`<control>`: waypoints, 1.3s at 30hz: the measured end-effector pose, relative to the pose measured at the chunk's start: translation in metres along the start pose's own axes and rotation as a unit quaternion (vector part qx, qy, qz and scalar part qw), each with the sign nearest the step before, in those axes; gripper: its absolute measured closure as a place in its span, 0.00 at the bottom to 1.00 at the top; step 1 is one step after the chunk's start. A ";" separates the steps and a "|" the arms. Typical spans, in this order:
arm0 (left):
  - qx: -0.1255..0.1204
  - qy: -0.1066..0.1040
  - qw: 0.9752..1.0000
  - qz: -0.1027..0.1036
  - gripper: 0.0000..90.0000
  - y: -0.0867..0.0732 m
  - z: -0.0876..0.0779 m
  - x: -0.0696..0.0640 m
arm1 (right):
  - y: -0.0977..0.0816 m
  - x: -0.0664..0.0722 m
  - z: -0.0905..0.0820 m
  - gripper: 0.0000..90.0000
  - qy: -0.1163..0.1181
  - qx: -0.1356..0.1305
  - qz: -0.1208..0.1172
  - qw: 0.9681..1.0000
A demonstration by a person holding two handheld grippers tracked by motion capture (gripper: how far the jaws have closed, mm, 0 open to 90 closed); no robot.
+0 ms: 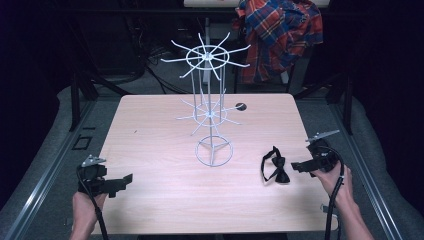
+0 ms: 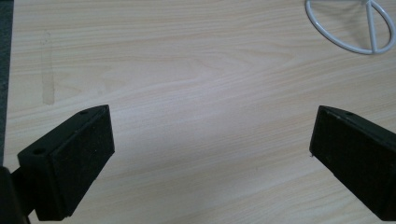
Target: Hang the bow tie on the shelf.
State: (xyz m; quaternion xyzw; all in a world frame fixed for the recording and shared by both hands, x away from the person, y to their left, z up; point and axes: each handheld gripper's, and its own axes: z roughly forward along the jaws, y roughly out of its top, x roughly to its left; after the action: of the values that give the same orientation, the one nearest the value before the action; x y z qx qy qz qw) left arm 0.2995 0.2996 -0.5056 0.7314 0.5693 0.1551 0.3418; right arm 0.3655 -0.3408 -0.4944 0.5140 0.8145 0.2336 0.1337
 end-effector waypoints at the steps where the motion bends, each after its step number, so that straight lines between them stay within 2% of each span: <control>1: 0.003 -0.001 1.000 0.001 0.00 0.000 0.000 0.000 | 0.001 0.000 0.001 0.10 0.000 0.002 0.001 1.000; 6: 0.004 -0.002 1.000 0.001 0.00 0.001 0.003 0.000 | 0.007 0.003 0.010 0.13 0.018 0.009 0.004 1.000; 9: 0.006 -0.006 1.000 0.000 0.00 0.001 0.004 -0.001 | 0.010 0.006 0.014 0.14 0.019 0.012 0.005 1.000; 15: 0.009 -0.011 1.000 -0.002 0.00 0.000 0.005 0.000 | 0.016 0.012 0.024 0.06 0.025 0.021 0.011 0.999; 17: 0.010 -0.010 1.000 -0.003 0.00 -0.001 0.004 0.001 | 0.019 0.014 0.028 0.02 0.030 0.026 0.021 0.999; 20: 0.008 -0.008 1.000 -0.002 0.00 -0.001 0.004 0.001 | 0.022 0.016 0.034 0.01 0.026 0.035 0.022 0.999; 23: 0.008 -0.008 1.000 -0.003 0.00 -0.001 0.004 0.000 | 0.027 0.015 0.047 0.10 0.032 0.046 0.033 0.998; 24: 0.009 -0.009 1.000 -0.002 0.00 -0.001 0.004 0.000 | 0.028 0.014 0.049 0.15 0.031 0.057 0.026 0.998; 26: 0.010 -0.011 1.000 -0.003 0.00 -0.001 0.006 0.000 | 0.028 0.014 0.058 0.19 0.030 0.052 0.043 0.997; 28: 0.013 -0.012 1.000 -0.002 0.00 -0.001 0.007 0.000 | 0.028 0.012 0.062 0.29 0.039 0.070 0.044 0.996; 30: 0.013 -0.013 1.000 -0.003 0.00 -0.002 0.006 0.001 | 0.027 0.011 0.065 0.32 0.047 0.077 0.049 0.995; 31: 0.014 -0.014 1.000 -0.003 0.00 -0.002 0.006 0.001 | 0.027 0.012 0.065 0.36 0.044 0.085 0.052 0.994; 33: 0.012 -0.011 1.000 -0.003 0.00 -0.002 0.005 0.002 | 0.027 0.014 0.066 0.41 0.041 0.082 0.061 0.994; 35: 0.011 -0.012 1.000 -0.005 0.00 -0.002 0.004 0.002 | 0.028 0.017 0.068 0.46 0.036 0.086 0.059 0.994; 39: 0.011 -0.012 1.000 -0.004 0.00 -0.003 0.004 0.002 | 0.028 0.025 0.073 0.55 0.021 0.100 0.039 0.994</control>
State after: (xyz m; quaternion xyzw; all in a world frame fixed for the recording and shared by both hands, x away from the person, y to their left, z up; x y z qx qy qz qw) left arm 0.3007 0.3004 -0.5106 0.7344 0.5701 0.1385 0.3412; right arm 0.4100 -0.2906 -0.5419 0.5510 0.8159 0.1663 0.0554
